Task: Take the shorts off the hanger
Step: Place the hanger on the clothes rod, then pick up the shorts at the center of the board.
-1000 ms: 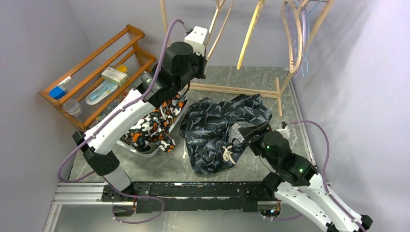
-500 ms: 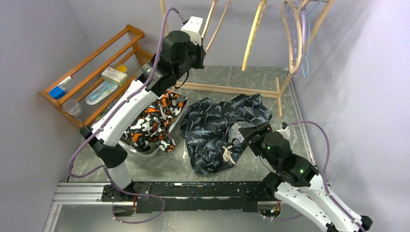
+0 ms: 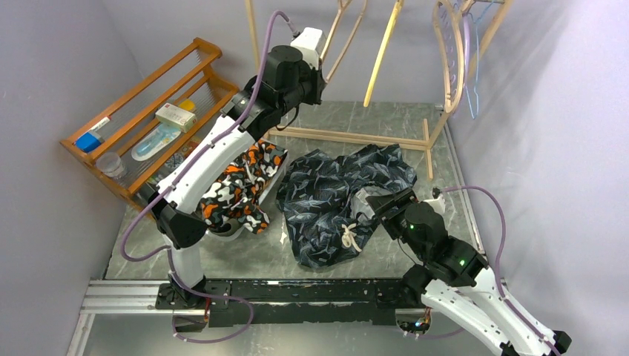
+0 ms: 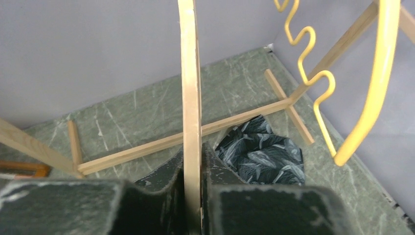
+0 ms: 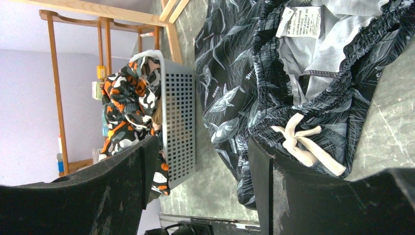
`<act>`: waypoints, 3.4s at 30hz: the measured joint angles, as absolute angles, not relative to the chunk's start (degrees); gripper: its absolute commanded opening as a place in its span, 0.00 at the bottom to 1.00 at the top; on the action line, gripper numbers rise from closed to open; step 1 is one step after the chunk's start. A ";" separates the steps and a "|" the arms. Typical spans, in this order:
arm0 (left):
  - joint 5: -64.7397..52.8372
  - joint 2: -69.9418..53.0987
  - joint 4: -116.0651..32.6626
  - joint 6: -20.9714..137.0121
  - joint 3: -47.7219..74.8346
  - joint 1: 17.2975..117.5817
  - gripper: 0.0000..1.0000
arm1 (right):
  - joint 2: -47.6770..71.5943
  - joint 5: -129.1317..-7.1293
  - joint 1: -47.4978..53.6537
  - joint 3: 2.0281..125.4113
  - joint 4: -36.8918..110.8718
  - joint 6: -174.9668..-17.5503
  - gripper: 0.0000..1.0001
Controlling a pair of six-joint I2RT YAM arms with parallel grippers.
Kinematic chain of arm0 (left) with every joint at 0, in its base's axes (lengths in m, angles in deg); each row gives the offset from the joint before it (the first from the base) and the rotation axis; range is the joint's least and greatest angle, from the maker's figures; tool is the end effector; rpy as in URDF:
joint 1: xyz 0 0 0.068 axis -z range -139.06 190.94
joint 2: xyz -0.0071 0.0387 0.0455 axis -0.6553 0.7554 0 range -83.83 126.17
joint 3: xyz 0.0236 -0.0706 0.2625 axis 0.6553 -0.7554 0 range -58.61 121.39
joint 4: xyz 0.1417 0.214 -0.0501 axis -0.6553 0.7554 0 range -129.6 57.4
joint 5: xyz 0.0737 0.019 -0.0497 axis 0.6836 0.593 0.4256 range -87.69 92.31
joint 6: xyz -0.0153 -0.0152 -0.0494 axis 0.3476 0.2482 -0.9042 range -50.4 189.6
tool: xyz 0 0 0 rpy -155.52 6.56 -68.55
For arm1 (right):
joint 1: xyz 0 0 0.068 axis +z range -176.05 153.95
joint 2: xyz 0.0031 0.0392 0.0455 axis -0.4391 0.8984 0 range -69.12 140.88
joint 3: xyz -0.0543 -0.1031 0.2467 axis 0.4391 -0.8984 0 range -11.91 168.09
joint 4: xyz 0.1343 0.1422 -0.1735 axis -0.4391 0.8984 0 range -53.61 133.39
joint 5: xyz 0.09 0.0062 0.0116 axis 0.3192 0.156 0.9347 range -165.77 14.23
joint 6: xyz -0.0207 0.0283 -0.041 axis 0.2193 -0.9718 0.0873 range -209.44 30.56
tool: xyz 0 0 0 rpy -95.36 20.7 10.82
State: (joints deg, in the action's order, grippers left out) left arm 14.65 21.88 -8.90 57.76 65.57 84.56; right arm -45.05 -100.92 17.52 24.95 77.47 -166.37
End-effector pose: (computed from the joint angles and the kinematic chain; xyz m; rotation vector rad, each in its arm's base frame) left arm 0.3028 -0.2781 0.4792 0.3420 1.7744 -0.5035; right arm 0.0817 0.0566 0.2836 0.8745 1.9396 0.8608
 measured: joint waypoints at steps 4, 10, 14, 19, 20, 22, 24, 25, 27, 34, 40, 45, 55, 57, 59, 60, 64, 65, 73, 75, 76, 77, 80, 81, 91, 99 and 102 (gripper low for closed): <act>13.01 22.43 -8.92 57.24 66.46 84.47 0.48 | -45.05 -101.18 17.52 24.95 77.82 -166.37 0.72; 10.47 19.35 -10.23 55.03 59.36 84.36 0.72 | -45.68 -101.40 17.52 24.95 78.02 -164.86 0.73; 9.71 16.64 -10.10 54.35 55.69 84.34 0.90 | -45.75 -102.45 17.52 24.95 78.13 -164.60 0.74; 9.49 10.91 -10.34 53.55 50.90 84.27 0.99 | -44.70 -103.17 17.52 25.28 78.17 -164.47 0.75; 9.51 9.53 -10.34 53.44 49.90 84.27 1.00 | -44.30 -103.26 17.52 25.45 78.24 -164.38 0.75; 9.53 7.46 -10.54 53.17 48.74 84.27 1.00 | -43.71 -103.26 17.52 25.62 78.33 -164.21 0.75; 9.58 5.77 -10.74 53.07 47.95 84.27 1.00 | -43.21 -103.26 17.52 25.62 78.33 -163.83 0.76; 9.60 4.99 -10.89 53.04 47.49 84.27 1.00 | -42.99 -103.23 17.52 25.62 78.33 -163.53 0.76; 9.66 3.52 -10.98 53.02 46.40 84.25 1.00 | -42.62 -103.26 17.52 25.62 78.33 -162.59 0.77; 10.01 -3.97 -11.04 51.45 36.56 84.25 1.00 | -37.37 -103.43 17.52 27.92 79.64 -156.73 0.81; 10.12 -15.64 -11.33 46.51 19.91 84.25 0.99 | -30.07 -106.62 17.52 31.15 85.82 -157.65 0.82; 5.49 -24.08 -13.88 41.18 4.19 84.27 0.99 | -26.10 -109.70 17.52 31.85 90.87 -161.82 0.88; -2.14 -9.57 -28.26 39.47 -7.52 96.31 1.00 | -24.72 -111.47 17.52 31.90 98.59 -173.25 1.00; -2.03 -3.32 -30.43 41.77 -4.59 99.11 0.99 | -25.44 -112.31 17.52 31.90 102.09 -176.95 1.00; -2.38 1.99 -32.72 43.78 -1.90 100.45 1.00 | -26.47 -113.64 17.52 32.14 105.95 -179.92 1.00; -2.66 4.42 -33.88 44.89 -0.68 100.66 0.99 | -26.82 -114.23 17.52 32.38 107.40 -180.73 1.00; -3.82 11.52 -37.88 48.45 2.60 100.69 0.99 | -29.05 -116.94 17.52 33.25 111.27 -183.37 1.00; -4.02 13.05 -38.71 49.28 3.23 100.66 1.00 | -29.81 -117.31 17.52 33.27 111.77 -184.16 1.00; -3.08 24.33 -41.79 54.86 10.01 101.12 1.00 | -37.27 -118.32 17.52 31.74 113.47 -190.39 1.00; -2.82 26.74 -41.95 56.10 11.54 101.43 1.00 | -39.52 -118.58 17.52 31.37 113.93 -191.31 1.00; -2.73 27.70 -41.95 56.65 12.06 101.65 1.00 | -40.26 -118.75 17.52 31.33 114.00 -191.57 1.00; -2.53 28.48 -41.95 57.07 12.41 101.95 0.99 | -41.13 -118.99 17.52 31.29 114.04 -191.83 1.00; -0.17 31.54 -41.47 57.90 14.33 103.42 1.00 | -42.90 -119.34 17.52 30.96 114.17 -192.29 1.00; 0.68 32.68 -41.18 58.00 15.14 103.81 1.00 | -43.19 -119.43 17.52 30.91 114.17 -192.38 1.00; 12.40 40.22 -41.66 54.33 22.14 104.88 0.09 | -43.74 -119.54 17.52 30.32 114.24 -193.28 1.00; 21.86 29.42 -41.86 44.76 8.17 104.88 0.07 | -44.24 -119.47 17.52 28.71 114.30 -194.30 1.00; 25.86 20.44 -36.18 43.19 1.55 104.90 0.07 | -44.26 -119.41 17.52 28.53 114.26 -194.65 1.00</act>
